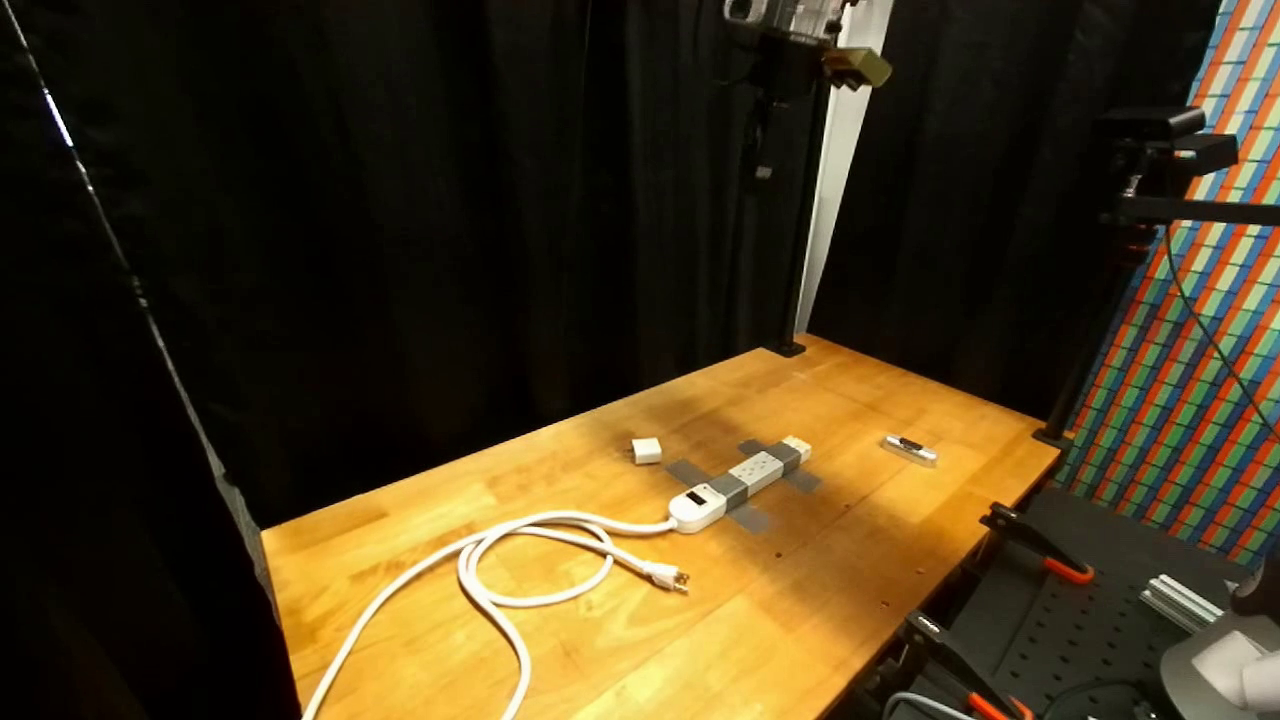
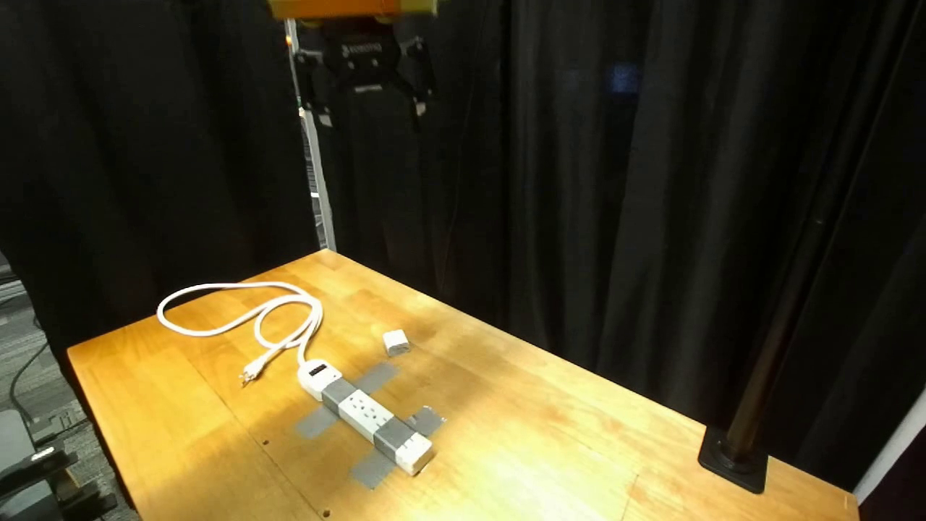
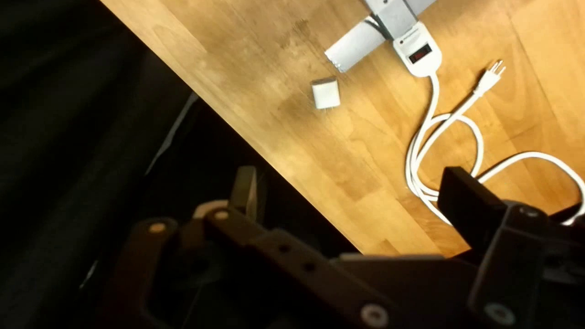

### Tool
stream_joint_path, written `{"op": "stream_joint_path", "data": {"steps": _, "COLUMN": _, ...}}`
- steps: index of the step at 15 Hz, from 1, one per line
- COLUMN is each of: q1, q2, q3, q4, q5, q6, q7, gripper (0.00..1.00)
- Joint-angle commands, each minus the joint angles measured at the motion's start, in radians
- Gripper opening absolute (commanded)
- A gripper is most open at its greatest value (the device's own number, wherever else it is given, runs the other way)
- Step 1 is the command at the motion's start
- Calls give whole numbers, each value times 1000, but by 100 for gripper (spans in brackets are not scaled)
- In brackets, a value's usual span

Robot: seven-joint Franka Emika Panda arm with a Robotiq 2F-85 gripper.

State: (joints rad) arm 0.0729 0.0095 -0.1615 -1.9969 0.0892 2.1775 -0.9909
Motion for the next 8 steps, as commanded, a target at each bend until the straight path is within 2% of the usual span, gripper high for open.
{"op": "stream_joint_path", "data": {"steps": 1, "q1": -72, "q2": 232, "q3": 68, "q4": 196, "q5": 210, "q6": -55, "q7": -239, "gripper": 100}}
{"op": "stream_joint_path", "data": {"steps": 4, "q1": -141, "q2": 391, "q3": 145, "q4": 341, "q5": 272, "q6": -188, "q7": -343, "gripper": 100}}
{"op": "stream_joint_path", "data": {"steps": 8, "q1": -200, "q2": 566, "q3": 197, "q4": 509, "q5": 232, "q6": -419, "q7": -349, "gripper": 100}}
